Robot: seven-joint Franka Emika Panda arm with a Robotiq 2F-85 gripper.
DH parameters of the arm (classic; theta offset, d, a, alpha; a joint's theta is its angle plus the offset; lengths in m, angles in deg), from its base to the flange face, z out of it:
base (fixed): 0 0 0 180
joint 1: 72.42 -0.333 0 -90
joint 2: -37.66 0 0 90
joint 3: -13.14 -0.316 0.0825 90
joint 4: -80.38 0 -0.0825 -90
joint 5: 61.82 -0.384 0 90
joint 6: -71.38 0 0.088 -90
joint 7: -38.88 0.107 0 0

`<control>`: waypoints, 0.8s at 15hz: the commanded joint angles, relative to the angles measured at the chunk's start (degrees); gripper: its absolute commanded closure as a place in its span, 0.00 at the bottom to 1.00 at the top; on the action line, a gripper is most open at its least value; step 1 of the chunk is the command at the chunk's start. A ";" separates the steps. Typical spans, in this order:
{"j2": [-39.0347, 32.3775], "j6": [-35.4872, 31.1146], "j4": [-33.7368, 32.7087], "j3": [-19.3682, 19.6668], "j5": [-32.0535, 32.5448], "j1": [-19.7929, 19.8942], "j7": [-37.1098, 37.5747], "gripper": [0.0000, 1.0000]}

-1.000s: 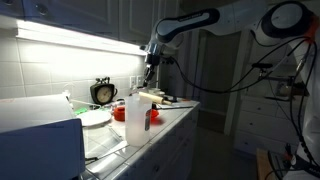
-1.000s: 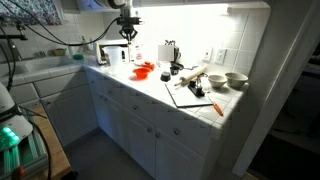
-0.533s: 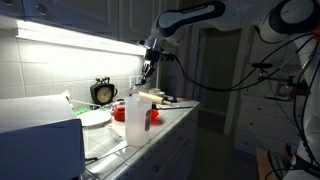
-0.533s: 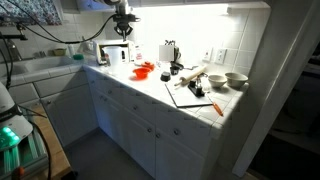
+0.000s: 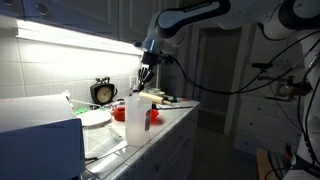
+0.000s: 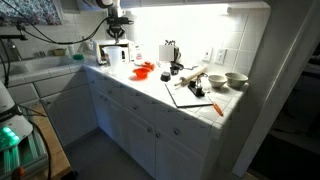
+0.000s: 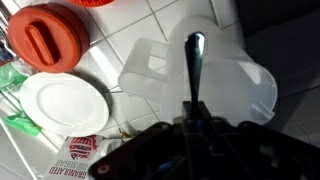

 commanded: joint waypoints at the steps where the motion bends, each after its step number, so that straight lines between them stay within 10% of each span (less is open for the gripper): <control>1: 3.29 -7.04 6.38 -0.18 -1.35 -1.08 -2.51 0.98; 12: 7.11 -27.86 19.38 -1.31 -1.85 -1.51 -7.15 0.98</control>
